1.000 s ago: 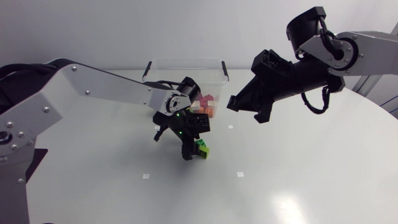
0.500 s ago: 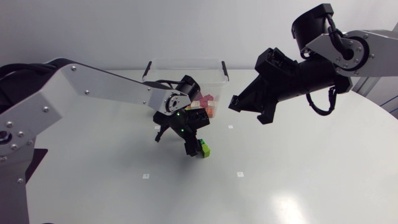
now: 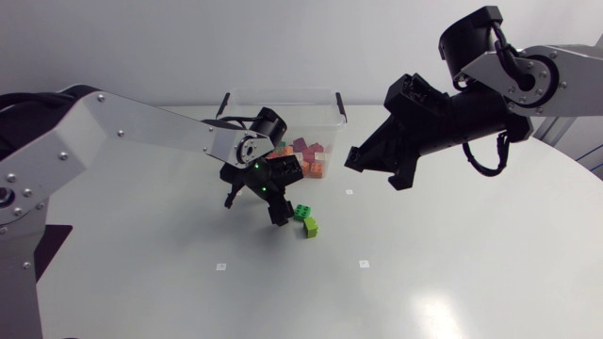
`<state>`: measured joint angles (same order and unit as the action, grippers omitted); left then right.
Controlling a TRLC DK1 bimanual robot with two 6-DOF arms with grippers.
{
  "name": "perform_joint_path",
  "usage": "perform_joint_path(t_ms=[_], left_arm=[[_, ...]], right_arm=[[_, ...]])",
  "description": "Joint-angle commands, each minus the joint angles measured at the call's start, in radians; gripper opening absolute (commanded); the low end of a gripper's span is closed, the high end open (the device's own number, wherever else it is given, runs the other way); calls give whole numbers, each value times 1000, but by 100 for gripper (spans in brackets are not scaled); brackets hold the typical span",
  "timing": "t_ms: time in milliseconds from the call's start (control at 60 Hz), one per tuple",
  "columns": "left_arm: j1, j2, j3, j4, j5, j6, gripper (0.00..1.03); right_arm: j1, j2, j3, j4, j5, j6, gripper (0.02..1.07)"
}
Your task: Place the duplo bricks in the container
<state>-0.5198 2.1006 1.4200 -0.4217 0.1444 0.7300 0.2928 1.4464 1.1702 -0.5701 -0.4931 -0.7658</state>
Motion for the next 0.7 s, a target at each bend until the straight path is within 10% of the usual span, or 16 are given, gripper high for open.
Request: perform_joint_path(t_ms=[0, 250, 683], left_arm=[[-20, -34, -59, 3, 37, 85, 80], [-55, -42, -36, -11, 75, 266, 80], [-68, 142, 263, -333, 77, 416, 73]], right_arm=[[5, -14, 5, -13, 5, 14, 23], [5, -18, 3, -17, 5, 14, 23], [-26, -34, -7, -22, 1, 2, 23]])
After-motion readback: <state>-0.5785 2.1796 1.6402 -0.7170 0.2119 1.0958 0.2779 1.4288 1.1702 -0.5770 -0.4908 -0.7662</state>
